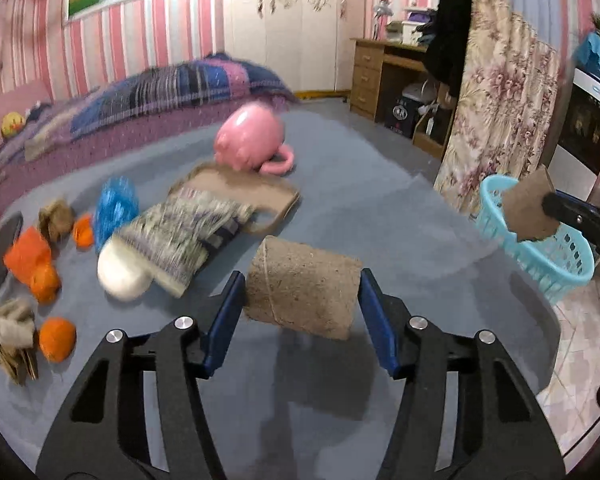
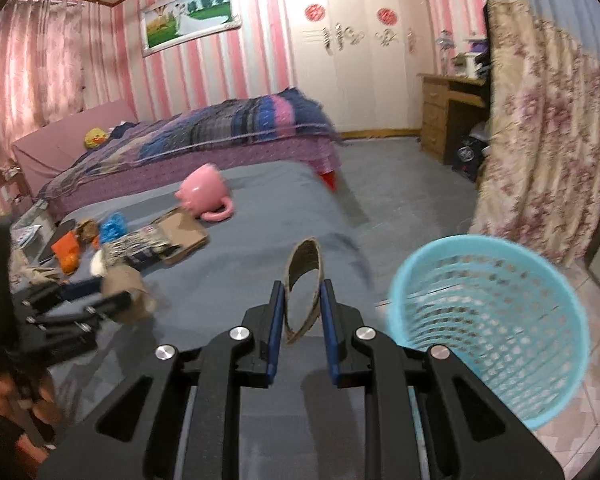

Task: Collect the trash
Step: 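Carry both tube pieces over the blue basket and open both tools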

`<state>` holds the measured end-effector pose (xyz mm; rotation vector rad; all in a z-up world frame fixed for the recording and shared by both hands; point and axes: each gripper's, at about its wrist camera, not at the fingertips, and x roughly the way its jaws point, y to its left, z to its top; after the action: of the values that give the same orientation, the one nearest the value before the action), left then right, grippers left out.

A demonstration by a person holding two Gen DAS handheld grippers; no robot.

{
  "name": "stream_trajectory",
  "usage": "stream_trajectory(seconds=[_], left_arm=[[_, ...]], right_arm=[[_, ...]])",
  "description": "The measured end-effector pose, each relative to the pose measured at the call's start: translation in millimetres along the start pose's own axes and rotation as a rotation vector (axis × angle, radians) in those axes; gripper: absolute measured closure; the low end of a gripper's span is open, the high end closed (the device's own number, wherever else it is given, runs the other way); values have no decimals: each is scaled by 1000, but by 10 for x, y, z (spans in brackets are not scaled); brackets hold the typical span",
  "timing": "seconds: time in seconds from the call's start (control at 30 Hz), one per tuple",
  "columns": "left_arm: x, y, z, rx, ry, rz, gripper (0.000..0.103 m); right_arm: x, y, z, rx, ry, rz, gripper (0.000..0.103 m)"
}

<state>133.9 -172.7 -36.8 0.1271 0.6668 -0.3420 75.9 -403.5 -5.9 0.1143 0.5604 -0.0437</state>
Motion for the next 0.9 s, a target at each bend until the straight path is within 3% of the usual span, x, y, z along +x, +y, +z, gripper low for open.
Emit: stream_trajectory(seconds=[0.17,0.37,0.57,0.9], left_arm=[[19,-484,251,26,-58,-45,46],[183,-1275,474,73,-76,-178,46],[373,-1939,534,152,-62,-244,46],[777,-2473,682,201,-8,-286,43]], right_arm=[[-232,-569,25,28,-53,-108,84],[-314,-1194,-37,56,-44,-218,84],[-221,-1545,-162,90,-22,-256,84],[-71,-1892,-215,132,-1,-293,84]])
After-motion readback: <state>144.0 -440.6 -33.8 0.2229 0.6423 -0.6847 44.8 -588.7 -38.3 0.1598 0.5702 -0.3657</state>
